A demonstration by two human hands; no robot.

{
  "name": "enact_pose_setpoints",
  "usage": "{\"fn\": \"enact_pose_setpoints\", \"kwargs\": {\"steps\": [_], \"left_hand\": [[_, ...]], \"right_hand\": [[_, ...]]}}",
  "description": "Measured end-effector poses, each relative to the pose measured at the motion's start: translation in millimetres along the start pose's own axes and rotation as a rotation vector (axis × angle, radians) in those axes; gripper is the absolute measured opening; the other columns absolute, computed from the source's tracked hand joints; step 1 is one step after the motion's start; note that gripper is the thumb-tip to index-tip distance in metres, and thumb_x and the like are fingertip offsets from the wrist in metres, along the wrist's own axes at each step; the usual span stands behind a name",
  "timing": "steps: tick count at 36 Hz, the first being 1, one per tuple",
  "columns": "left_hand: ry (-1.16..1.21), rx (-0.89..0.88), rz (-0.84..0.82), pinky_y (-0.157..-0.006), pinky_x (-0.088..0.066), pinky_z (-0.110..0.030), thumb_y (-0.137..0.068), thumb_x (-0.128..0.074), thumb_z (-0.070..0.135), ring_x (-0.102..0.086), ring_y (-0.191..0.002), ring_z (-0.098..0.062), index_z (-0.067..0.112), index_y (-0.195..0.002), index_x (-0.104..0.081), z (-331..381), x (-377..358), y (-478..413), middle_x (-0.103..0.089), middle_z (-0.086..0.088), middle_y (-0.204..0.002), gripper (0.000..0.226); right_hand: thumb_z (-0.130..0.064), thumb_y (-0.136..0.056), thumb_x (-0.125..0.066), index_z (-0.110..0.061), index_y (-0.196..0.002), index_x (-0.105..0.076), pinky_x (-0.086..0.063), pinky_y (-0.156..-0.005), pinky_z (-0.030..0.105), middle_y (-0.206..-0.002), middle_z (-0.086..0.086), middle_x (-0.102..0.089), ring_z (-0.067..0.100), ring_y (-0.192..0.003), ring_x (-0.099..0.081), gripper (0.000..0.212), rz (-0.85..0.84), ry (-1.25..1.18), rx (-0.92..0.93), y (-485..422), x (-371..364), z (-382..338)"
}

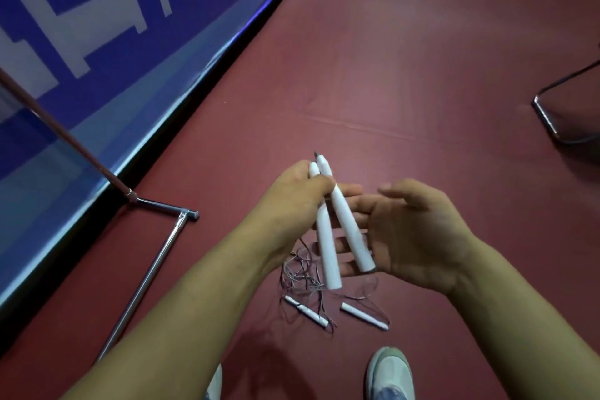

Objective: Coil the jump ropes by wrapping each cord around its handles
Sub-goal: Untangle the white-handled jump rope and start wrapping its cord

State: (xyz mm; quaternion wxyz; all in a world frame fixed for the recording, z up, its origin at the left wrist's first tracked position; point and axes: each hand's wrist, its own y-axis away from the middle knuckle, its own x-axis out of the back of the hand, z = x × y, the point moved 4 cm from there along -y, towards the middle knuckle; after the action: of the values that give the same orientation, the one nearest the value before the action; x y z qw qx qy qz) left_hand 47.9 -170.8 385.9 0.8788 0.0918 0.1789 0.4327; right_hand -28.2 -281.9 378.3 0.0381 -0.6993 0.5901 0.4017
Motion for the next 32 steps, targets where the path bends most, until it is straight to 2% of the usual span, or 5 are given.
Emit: {"fn": "enact_pose_setpoints", "kwargs": {"steps": [11, 17, 23, 28, 32], "left_hand": [[0.353, 0.034, -0.042, -0.079, -0.046, -0.041, -0.081, -0.041, 0.013, -0.066, -0.077, -0.028, 0.005, -0.06, -0.072, 4.8, 3.5, 0.1, -0.071, -0.016, -0.08, 0.039], [-0.698, -0.223, 0.007, -0.075, -0.047, -0.028, -0.069, -0.074, 0.025, -0.058, -0.097, -0.016, 0.031, -0.105, -0.055, -4.4, 10.0, -6.4, -0.058, -0.002, -0.109, 0.041], [-0.71, -0.351, 0.026, -0.065, -0.049, -0.025, -0.101, -0.058, 0.02, -0.065, -0.068, -0.012, 0.01, -0.082, -0.068, -7.8, -3.7, -9.0, -0.074, -0.001, -0.075, 0.023], [-0.723, -0.337, 0.053, -0.055, -0.045, -0.029, -0.099, -0.061, 0.028, -0.051, -0.051, -0.015, 0.02, -0.079, -0.07, -13.5, -0.2, -13.6, -0.059, 0.003, -0.057, 0.024], [-0.766, -0.36, -0.04, -0.053, -0.034, -0.019, -0.099, -0.062, 0.022, -0.037, -0.053, -0.005, 0.015, -0.084, -0.068, -11.4, -16.5, -9.3, -0.05, 0.004, -0.063, 0.017]], "right_hand": [[-0.004, -0.074, -0.053, -0.01, -0.074, -0.048, -0.033, -0.05, 0.027, -0.061, 0.007, -0.037, 0.018, -0.05, -0.035, 0.008, 0.092, 0.214, 0.152, 4.8, -13.9, -2.9], [0.001, -0.064, -0.05, -0.015, -0.062, -0.042, -0.035, -0.052, 0.027, -0.063, 0.006, -0.033, 0.017, -0.051, -0.033, 0.018, 0.022, 0.239, 0.145, 22.7, -5.1, -1.2], [-0.007, -0.067, -0.063, -0.015, -0.061, -0.053, -0.033, -0.052, 0.029, -0.066, 0.01, -0.037, 0.019, -0.051, -0.037, 0.013, 0.277, 0.312, 0.131, 38.0, 13.9, -6.0], [-0.008, -0.085, -0.065, -0.013, -0.119, -0.05, -0.057, -0.066, 0.04, -0.096, 0.013, -0.064, 0.027, -0.071, -0.064, 0.037, 0.683, 0.807, -0.007, 44.2, 47.9, 0.4], [-0.01, -0.092, -0.057, -0.028, -0.162, -0.006, -0.035, -0.113, 0.036, -0.163, 0.008, -0.021, 0.03, -0.146, -0.032, 0.089, 0.739, 1.206, -0.026, 29.1, 46.3, 7.6]]}}
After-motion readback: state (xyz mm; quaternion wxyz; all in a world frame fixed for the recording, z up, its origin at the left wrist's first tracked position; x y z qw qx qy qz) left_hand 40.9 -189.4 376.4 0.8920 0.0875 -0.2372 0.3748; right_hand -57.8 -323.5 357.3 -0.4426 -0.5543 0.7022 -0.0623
